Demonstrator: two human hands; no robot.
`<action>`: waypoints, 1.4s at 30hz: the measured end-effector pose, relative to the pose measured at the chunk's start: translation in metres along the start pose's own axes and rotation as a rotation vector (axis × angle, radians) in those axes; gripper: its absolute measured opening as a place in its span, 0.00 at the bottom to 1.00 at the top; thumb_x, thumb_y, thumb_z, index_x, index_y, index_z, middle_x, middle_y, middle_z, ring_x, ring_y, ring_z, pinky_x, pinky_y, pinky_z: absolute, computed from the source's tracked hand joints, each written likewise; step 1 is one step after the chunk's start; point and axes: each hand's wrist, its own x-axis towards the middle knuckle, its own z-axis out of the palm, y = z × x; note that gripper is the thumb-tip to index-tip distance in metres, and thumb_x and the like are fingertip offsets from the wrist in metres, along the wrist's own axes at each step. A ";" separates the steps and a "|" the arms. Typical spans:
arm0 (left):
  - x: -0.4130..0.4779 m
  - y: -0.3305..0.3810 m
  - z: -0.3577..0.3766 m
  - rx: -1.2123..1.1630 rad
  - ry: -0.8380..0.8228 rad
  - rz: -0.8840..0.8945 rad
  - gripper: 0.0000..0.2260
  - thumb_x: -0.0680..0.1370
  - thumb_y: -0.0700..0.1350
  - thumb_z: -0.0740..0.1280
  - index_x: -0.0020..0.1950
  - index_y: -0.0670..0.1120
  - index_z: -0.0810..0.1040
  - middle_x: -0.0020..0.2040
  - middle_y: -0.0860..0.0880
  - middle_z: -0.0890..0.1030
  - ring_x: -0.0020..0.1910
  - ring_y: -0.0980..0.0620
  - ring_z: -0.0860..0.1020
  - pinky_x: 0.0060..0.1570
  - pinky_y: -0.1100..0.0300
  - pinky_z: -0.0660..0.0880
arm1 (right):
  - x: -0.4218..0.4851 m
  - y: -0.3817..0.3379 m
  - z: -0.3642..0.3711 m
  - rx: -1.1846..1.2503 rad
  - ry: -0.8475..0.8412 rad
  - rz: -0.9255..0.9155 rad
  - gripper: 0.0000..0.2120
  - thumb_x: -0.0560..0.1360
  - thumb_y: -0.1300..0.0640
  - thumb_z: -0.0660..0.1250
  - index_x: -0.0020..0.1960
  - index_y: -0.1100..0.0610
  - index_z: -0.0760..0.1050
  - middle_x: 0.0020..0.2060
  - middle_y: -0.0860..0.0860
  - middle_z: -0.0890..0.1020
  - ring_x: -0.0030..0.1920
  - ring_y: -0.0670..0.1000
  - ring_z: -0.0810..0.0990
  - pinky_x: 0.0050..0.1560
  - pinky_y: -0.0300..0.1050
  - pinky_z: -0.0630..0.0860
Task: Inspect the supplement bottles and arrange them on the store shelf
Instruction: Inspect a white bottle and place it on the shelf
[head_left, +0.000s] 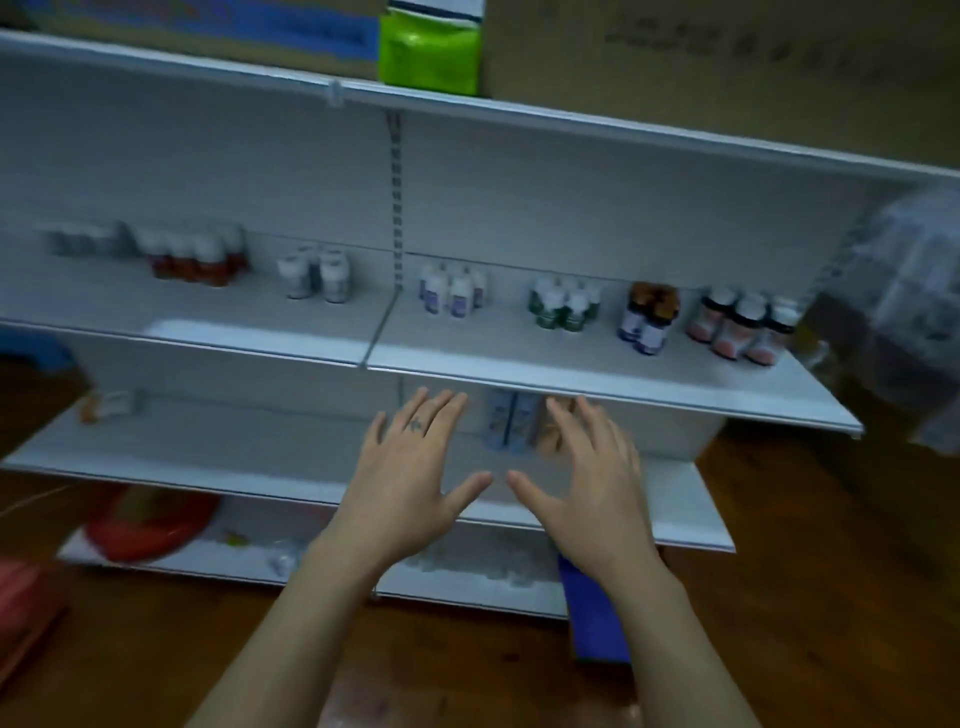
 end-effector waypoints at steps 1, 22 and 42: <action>0.001 -0.020 -0.006 0.004 0.006 -0.032 0.37 0.78 0.66 0.56 0.80 0.54 0.45 0.80 0.56 0.49 0.79 0.56 0.43 0.77 0.47 0.48 | 0.012 -0.016 0.011 0.008 -0.010 -0.031 0.39 0.74 0.34 0.64 0.79 0.43 0.51 0.79 0.47 0.51 0.79 0.48 0.46 0.77 0.48 0.41; 0.163 -0.274 -0.038 0.025 0.064 -0.308 0.34 0.78 0.64 0.58 0.79 0.51 0.53 0.79 0.53 0.56 0.79 0.52 0.50 0.76 0.48 0.52 | 0.314 -0.171 0.191 0.142 -0.196 -0.161 0.34 0.76 0.43 0.67 0.77 0.49 0.58 0.77 0.53 0.60 0.76 0.54 0.58 0.74 0.49 0.55; 0.254 -0.443 -0.065 -0.013 -0.043 -0.171 0.35 0.78 0.65 0.57 0.79 0.49 0.53 0.79 0.50 0.58 0.79 0.48 0.51 0.74 0.46 0.55 | 0.490 -0.244 0.303 0.106 -0.058 0.231 0.21 0.75 0.52 0.70 0.60 0.63 0.68 0.59 0.60 0.73 0.58 0.61 0.76 0.53 0.52 0.74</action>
